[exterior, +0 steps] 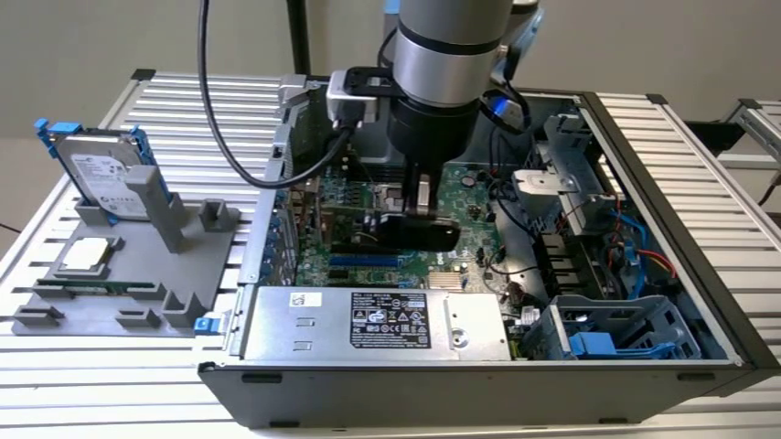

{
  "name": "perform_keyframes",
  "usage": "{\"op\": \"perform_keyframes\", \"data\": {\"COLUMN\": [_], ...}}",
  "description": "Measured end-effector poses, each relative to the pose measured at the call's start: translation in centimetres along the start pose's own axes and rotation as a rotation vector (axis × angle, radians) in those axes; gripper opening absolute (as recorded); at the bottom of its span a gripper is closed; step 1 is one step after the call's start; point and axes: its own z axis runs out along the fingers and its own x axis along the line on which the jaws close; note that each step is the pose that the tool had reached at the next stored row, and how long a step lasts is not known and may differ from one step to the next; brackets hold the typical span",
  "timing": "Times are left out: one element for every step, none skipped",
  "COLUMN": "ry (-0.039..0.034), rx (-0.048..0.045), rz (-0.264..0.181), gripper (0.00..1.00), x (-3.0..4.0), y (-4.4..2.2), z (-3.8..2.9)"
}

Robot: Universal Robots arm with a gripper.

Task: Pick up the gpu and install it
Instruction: 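Insert the gpu into the slot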

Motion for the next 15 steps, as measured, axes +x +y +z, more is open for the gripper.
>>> {"op": "perform_keyframes", "data": {"ry": [0.0,0.0001,0.0001,0.0001,0.0001,0.0003,0.0001,0.0001,0.0001,0.0,0.0,0.0001,0.0,0.0001,0.0001], "rx": [0.0,0.0,0.0,0.0,0.0,0.0,0.0,0.0,0.0,0.0,0.0,0.0,0.0,0.0,0.0], "rz": [0.0,0.0,0.0,0.0,0.0,0.0,0.0,0.0,0.0,0.0,0.0,0.0,0.0,0.0,0.0], "gripper": [0.0,0.0,0.0,0.0,0.0,0.0,0.0,0.0,0.0,0.0,0.0,0.0,0.0,0.0,0.0], "x": [0.0,0.01,0.01,0.0,0.01,0.02,0.03,0.04,0.06,0.08,0.1,0.11,0.13,0.14,0.16], "y": [0.03,0.08,0.15,0.23,0.32,0.4,0.5,0.61,0.76,0.92,1.08,1.21,1.36,1.47,1.56], "z": [0.06,0.13,0.2,0.25,0.3,0.34,0.4,0.47,0.55,0.66,0.77,0.88,1.0,1.08,1.12]}}
